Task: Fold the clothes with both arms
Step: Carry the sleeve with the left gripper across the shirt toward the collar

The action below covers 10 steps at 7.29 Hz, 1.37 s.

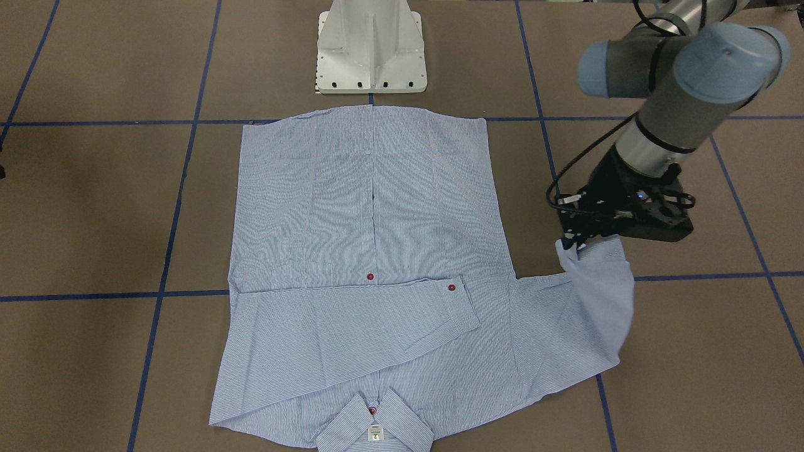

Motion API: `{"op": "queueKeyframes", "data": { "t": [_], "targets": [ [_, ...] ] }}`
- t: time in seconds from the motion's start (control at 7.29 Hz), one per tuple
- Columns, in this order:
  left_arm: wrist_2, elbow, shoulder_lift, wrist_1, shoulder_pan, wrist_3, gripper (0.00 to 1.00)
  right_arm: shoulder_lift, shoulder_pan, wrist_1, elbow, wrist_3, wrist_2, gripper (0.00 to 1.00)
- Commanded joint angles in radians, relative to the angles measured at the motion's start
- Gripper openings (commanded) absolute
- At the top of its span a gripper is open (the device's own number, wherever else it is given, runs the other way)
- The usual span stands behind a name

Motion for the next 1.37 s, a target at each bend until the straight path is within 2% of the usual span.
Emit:
{"op": "queueKeyframes", "data": {
  "t": [0.0, 0.55, 0.69, 0.82, 0.96, 1.1, 1.23],
  "targets": [
    [0.004, 0.095, -0.184, 0.017, 0.089, -0.209, 0.0, 0.001, 0.0, 0.0, 0.0, 0.0, 0.002, 1.0],
    [0.04, 0.369, -0.432, 0.002, 0.157, -0.364, 0.0, 0.001, -0.002, 0.0, 0.0, 0.002, 0.002, 1.0],
    [0.042, 0.394, -0.44, -0.029, 0.174, -0.408, 0.0, 0.003, -0.002, 0.0, -0.003, 0.003, 0.005, 1.0],
    [0.047, 0.444, -0.459, -0.073, 0.191, -0.459, 0.1, 0.003, -0.002, 0.0, -0.003, 0.003, 0.006, 1.0],
    [0.085, 0.539, -0.509, -0.158, 0.221, -0.569, 0.43, 0.003, -0.002, 0.0, -0.003, 0.003, 0.006, 1.0],
    [0.156, 0.579, -0.528, -0.212, 0.267, -0.615, 0.99, 0.003, -0.002, 0.0, -0.001, 0.003, 0.006, 1.0],
    [0.172, 0.58, -0.546, -0.216, 0.286, -0.616, 1.0, 0.003, -0.002, 0.0, -0.004, 0.003, 0.006, 1.0]
  ]
}}
